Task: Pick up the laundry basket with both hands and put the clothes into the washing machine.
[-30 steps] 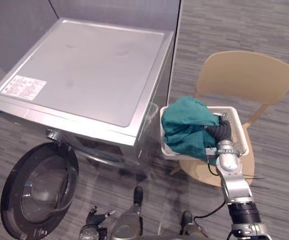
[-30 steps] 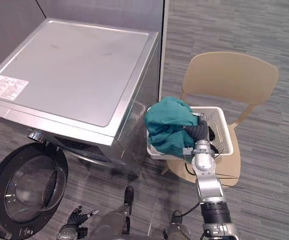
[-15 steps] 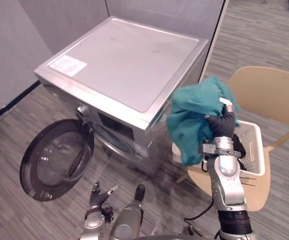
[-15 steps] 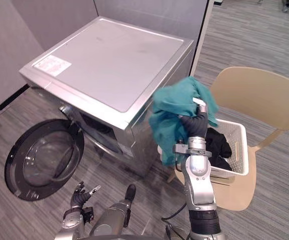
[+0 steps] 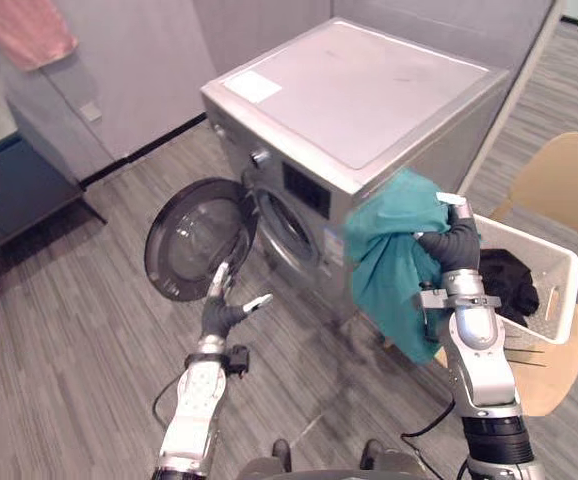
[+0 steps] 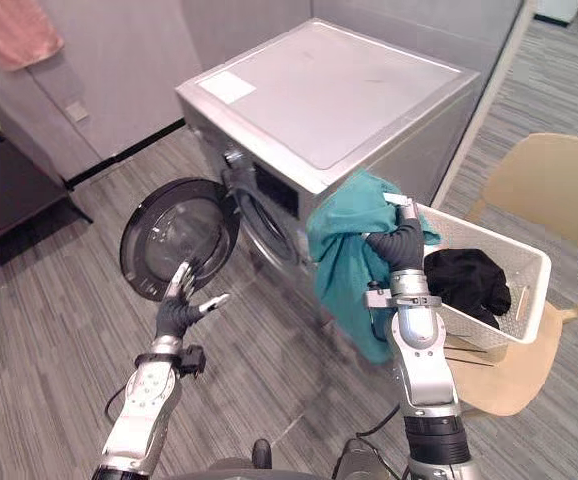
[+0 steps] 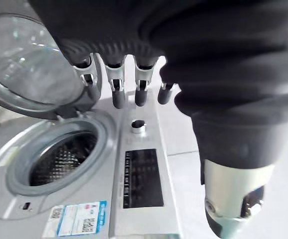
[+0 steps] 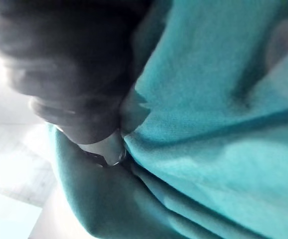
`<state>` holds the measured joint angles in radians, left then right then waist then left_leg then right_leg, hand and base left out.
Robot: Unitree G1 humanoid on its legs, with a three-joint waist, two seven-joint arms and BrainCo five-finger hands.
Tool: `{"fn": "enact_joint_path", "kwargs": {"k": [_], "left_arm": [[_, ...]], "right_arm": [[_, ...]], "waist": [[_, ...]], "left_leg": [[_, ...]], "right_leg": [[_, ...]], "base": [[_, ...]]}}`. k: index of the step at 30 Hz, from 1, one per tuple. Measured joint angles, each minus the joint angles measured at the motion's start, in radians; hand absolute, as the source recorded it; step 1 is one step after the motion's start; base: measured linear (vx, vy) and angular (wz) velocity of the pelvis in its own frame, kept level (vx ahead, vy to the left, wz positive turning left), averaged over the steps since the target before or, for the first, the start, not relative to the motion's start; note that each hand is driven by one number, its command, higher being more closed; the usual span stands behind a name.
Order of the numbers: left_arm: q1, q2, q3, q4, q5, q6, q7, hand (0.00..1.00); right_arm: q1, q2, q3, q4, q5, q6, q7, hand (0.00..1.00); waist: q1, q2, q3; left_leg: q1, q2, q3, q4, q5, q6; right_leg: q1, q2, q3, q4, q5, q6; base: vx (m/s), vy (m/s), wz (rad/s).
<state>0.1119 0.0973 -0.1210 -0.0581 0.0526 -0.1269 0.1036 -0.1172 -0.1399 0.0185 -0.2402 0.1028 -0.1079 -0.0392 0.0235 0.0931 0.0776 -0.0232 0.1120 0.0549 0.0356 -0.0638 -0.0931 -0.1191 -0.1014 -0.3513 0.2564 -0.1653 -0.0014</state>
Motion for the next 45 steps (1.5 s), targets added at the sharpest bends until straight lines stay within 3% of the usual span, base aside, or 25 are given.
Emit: {"fn": "enact_joint_path", "kwargs": {"k": [3,10,11,17,22,23,28,34,39,45], "left_arm": [[-0.023,0.045,-0.035,-0.003,0.023,-0.009,-0.020,0.00],[-0.113,0.054,-0.111,0.033,0.091,-0.016,-0.028,0.00],[-0.117,0.054,-0.116,0.048,0.099,-0.016,-0.027,1.00],[-0.161,0.052,-0.147,0.097,0.139,-0.015,0.039,1.00],[-0.160,0.043,-0.151,0.148,0.145,-0.015,0.077,1.00],[-0.160,0.043,-0.151,0.150,0.144,-0.015,0.079,1.00],[-0.160,0.017,-0.126,0.165,0.125,-0.015,0.102,1.00],[-0.131,-0.021,-0.029,0.188,0.061,-0.006,0.125,1.00],[-0.083,-0.047,0.057,0.185,0.019,-0.004,0.141,1.00],[-0.026,-0.059,0.165,0.167,-0.005,0.006,0.142,1.00]], "right_arm": [[-0.003,0.014,0.099,0.031,0.056,-0.003,0.067,1.00],[-0.014,0.027,0.276,0.094,0.150,-0.001,0.144,1.00],[-0.017,0.035,0.299,0.100,0.177,0.000,0.149,1.00],[-0.014,0.057,0.405,0.146,0.327,-0.001,0.150,1.00],[0.002,0.056,0.415,0.186,0.365,-0.002,0.148,1.00],[0.007,0.056,0.415,0.186,0.365,-0.002,0.147,0.00],[0.024,0.056,0.415,0.204,0.357,-0.005,0.142,0.00],[0.065,0.057,0.404,0.229,0.257,-0.004,0.113,0.00],[0.078,0.084,0.263,0.225,0.129,-0.004,0.069,0.00],[0.102,0.056,0.098,0.221,-0.039,-0.004,0.016,0.00]], "waist": [[-0.003,-0.021,-0.016],[-0.005,-0.021,-0.037],[-0.007,-0.022,-0.039],[-0.009,-0.022,-0.043],[-0.008,-0.020,-0.061],[-0.008,-0.021,-0.062],[-0.008,-0.024,-0.064],[-0.007,-0.032,-0.070],[-0.004,-0.036,-0.073],[-0.004,-0.036,-0.073]], "left_leg": [[0.034,-0.021,0.001,-0.001,0.009,0.013],[0.076,-0.024,0.000,-0.057,0.057,0.024],[0.082,-0.024,0.001,-0.063,0.061,0.022],[0.083,-0.004,0.000,-0.072,0.075,0.009],[0.081,0.008,0.000,-0.073,0.078,0.004],[0.081,0.010,-0.002,-0.073,0.078,0.003],[0.080,0.012,-0.007,-0.074,0.079,0.003],[0.094,0.012,-0.014,-0.087,0.079,0.003],[0.098,0.012,-0.013,-0.093,0.079,0.003],[0.100,0.015,-0.004,-0.101,0.078,0.003]], "right_leg": [[0.043,-0.007,0.009,-0.028,0.025,0.016],[0.083,0.009,0.019,-0.100,0.081,0.014],[0.090,0.015,0.022,-0.113,0.091,0.009],[0.110,0.046,0.022,-0.170,0.125,0.000],[0.124,0.065,0.020,-0.203,0.142,-0.011],[0.129,0.066,0.018,-0.213,0.145,-0.010],[0.140,0.078,0.013,-0.237,0.158,-0.018],[0.164,0.084,0.008,-0.265,0.165,-0.017],[0.169,0.086,0.010,-0.273,0.164,-0.015],[0.165,0.089,0.018,-0.273,0.160,-0.009]], "base": [[-0.09,0.107,0.00],[-0.09,0.019,-0.03],[-0.08,-0.004,-0.08],[-0.05,-0.038,-0.04],[0.02,-0.034,-0.01],[0.03,-0.027,0.02],[0.04,-0.015,0.03],[0.03,0.006,0.03],[0.00,0.000,0.00],[0.01,0.004,-0.03]]}}
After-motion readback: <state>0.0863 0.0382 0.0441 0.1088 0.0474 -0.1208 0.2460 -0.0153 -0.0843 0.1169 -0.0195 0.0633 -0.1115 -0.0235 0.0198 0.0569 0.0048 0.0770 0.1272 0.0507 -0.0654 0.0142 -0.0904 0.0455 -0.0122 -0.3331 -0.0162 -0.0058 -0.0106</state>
